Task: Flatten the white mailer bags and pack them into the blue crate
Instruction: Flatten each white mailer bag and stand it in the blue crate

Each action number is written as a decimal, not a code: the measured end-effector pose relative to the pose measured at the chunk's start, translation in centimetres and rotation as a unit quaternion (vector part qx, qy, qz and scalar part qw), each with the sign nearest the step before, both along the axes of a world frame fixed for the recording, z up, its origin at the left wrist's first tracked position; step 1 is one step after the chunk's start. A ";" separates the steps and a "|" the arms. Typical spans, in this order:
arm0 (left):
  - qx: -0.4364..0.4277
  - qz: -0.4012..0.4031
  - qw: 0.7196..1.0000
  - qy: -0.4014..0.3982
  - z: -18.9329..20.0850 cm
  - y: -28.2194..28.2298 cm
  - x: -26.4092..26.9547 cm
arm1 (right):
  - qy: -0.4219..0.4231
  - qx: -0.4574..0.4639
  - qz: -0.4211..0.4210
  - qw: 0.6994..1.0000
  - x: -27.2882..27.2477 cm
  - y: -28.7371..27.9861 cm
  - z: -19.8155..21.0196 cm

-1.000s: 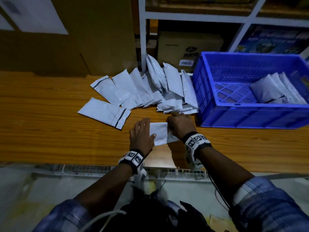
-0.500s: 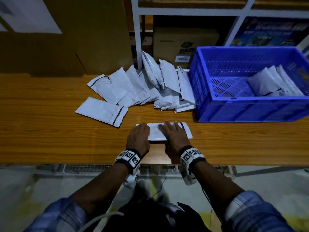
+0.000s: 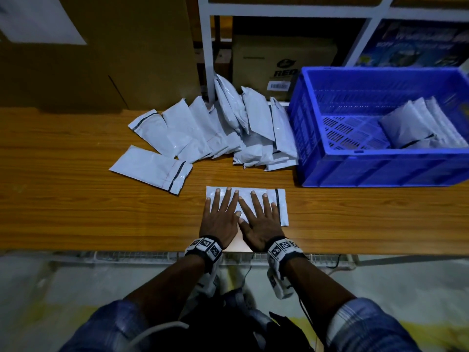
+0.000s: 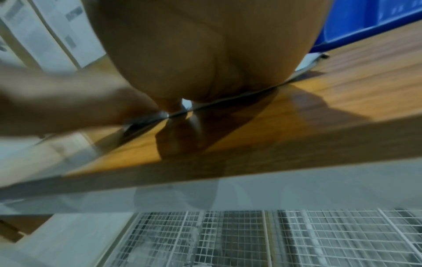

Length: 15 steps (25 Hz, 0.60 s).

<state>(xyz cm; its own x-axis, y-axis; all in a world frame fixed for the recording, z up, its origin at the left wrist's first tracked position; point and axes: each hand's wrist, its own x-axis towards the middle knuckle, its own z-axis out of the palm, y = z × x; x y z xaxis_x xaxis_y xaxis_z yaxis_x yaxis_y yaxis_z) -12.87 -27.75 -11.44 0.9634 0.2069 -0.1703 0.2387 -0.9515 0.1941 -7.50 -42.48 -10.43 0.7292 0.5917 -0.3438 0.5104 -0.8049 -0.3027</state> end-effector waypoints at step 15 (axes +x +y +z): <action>-0.039 0.003 0.999 0.011 -0.8 0.7 -0.1 | -0.059 0.021 -0.085 0.994 0.2 0.6 -1.1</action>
